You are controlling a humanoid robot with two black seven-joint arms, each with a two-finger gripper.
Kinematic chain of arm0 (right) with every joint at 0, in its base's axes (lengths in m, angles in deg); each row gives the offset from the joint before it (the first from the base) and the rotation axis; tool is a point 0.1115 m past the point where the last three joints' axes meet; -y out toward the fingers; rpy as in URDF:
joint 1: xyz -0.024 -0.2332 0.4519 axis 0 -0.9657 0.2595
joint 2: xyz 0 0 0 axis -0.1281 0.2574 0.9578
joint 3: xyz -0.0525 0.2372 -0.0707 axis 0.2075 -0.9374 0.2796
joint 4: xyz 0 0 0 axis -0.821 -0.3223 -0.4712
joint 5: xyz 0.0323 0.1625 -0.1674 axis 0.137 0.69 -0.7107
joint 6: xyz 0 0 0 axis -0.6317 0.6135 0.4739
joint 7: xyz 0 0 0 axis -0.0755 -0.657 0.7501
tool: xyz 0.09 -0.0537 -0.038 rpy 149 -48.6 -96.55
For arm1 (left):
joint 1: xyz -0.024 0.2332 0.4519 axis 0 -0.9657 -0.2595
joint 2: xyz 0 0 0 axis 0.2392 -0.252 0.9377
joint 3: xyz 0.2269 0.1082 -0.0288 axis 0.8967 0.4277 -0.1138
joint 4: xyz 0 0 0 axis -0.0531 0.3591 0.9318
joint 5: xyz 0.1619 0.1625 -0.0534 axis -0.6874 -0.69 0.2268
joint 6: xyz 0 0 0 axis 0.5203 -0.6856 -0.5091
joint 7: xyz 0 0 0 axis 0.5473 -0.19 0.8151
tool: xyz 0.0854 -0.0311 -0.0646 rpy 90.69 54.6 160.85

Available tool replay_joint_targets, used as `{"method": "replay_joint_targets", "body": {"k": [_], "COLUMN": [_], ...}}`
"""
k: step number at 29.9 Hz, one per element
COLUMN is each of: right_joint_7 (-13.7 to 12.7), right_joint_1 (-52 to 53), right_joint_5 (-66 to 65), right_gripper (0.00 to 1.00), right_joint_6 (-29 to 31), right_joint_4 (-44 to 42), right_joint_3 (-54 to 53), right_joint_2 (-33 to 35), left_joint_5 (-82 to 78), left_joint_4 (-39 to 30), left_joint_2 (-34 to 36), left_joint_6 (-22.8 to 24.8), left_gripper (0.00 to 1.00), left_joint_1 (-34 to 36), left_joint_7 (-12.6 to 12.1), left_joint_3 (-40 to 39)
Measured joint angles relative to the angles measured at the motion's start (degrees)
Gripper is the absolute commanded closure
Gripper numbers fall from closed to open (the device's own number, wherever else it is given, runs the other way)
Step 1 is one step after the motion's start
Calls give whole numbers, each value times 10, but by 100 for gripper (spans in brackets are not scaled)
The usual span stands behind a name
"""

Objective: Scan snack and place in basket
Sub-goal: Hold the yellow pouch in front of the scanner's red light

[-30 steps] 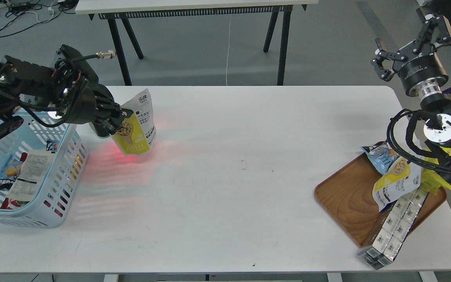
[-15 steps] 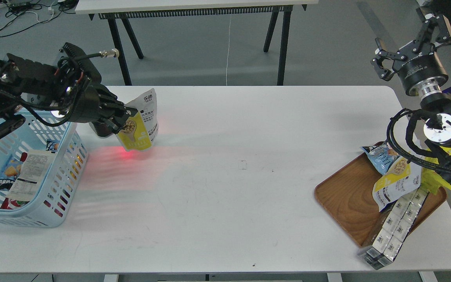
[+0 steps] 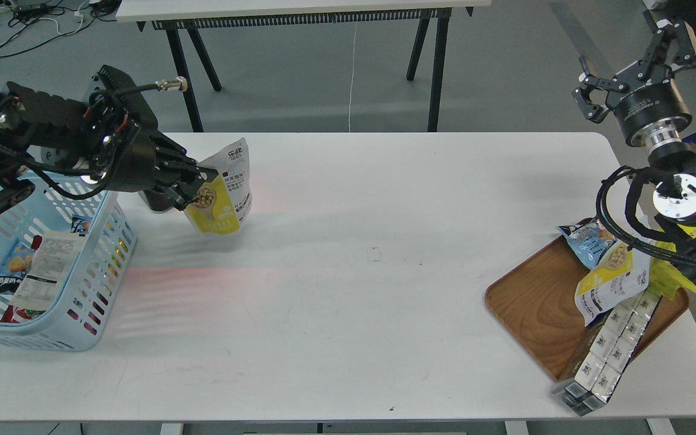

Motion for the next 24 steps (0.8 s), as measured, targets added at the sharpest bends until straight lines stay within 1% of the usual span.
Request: {"method": "replay_joint_targets", "body": {"k": [12,24], "right_joint_7": [0,1], "right_joint_1": [0,0], "right_joint_5": [0,0], "right_gripper": [1,1], "right_joint_6": [0,0], "right_joint_4": [0,0], "right_joint_3": [0,-1], "right_joint_2": [0,0], "left_joint_5": [0,0], "left_joint_4": [0,4], "left_joint_2": [0,-9], "left_joint_6": [0,0], "left_gripper": [100,100], "left_joint_1": [30,27], "left_joint_7": [0,0], "left_joint_3": [0,7]}}
